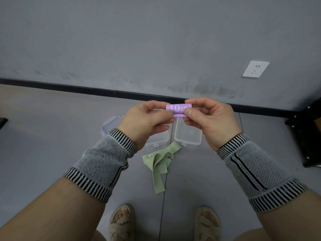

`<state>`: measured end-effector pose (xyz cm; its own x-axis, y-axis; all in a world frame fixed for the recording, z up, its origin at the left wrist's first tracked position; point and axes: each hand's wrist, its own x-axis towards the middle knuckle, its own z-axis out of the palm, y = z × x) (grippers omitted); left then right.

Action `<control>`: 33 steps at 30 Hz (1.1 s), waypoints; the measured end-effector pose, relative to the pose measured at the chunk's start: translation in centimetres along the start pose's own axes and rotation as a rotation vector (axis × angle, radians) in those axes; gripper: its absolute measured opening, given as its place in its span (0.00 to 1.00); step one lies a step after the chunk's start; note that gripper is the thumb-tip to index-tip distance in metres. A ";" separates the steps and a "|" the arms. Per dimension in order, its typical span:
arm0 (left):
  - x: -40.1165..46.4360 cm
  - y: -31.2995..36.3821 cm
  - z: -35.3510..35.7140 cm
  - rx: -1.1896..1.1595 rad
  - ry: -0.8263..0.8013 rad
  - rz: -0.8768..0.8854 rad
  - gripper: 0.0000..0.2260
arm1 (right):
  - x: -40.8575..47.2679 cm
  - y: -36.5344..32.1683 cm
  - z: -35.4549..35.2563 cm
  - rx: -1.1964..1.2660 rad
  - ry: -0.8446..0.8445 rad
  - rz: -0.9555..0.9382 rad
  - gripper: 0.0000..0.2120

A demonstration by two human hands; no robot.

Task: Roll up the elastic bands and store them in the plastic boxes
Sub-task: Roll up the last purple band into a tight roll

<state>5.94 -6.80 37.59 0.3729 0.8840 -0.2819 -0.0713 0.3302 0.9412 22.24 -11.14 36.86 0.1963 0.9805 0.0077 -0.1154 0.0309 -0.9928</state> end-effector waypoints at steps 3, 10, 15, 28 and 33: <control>0.0 0.2 -0.1 -0.037 0.035 -0.009 0.05 | 0.1 0.0 0.1 0.016 -0.008 0.001 0.10; 0.0 0.1 -0.2 -0.022 0.057 -0.004 0.05 | 0.1 0.2 0.1 0.095 -0.042 0.072 0.10; 0.0 0.2 -0.1 -0.013 0.043 -0.020 0.04 | 0.2 0.2 0.0 0.078 0.011 0.085 0.07; 0.4 -0.2 -0.5 0.038 0.110 -0.031 0.05 | 0.5 0.8 -0.1 0.115 0.043 0.251 0.03; 0.5 -0.9 -0.4 0.011 0.175 -0.069 0.03 | 0.4 1.5 0.6 0.054 0.117 0.267 0.02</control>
<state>5.86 -6.49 36.52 0.2095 0.9038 -0.3732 -0.0409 0.3895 0.9201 21.60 -10.62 35.43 0.2628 0.9263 -0.2701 -0.2294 -0.2120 -0.9500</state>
